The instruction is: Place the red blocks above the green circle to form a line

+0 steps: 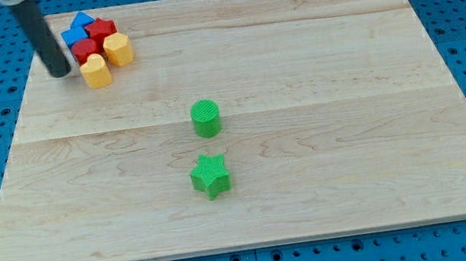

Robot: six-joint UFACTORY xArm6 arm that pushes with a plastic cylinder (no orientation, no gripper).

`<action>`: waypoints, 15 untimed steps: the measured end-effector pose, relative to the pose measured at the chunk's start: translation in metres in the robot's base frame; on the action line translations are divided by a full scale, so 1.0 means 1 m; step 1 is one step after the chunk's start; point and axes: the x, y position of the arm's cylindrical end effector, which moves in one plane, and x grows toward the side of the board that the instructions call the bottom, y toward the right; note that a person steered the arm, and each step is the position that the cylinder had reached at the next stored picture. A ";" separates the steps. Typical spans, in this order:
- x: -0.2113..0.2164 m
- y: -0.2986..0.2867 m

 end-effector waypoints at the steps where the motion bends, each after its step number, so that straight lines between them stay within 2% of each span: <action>1: -0.025 0.016; 2: -0.046 0.027; 5: -0.078 0.140; 6: -0.082 0.163; 7: -0.105 0.171; 8: -0.124 0.139; 10: -0.125 0.017; 11: -0.116 0.012; 13: -0.100 0.091; 15: -0.102 0.005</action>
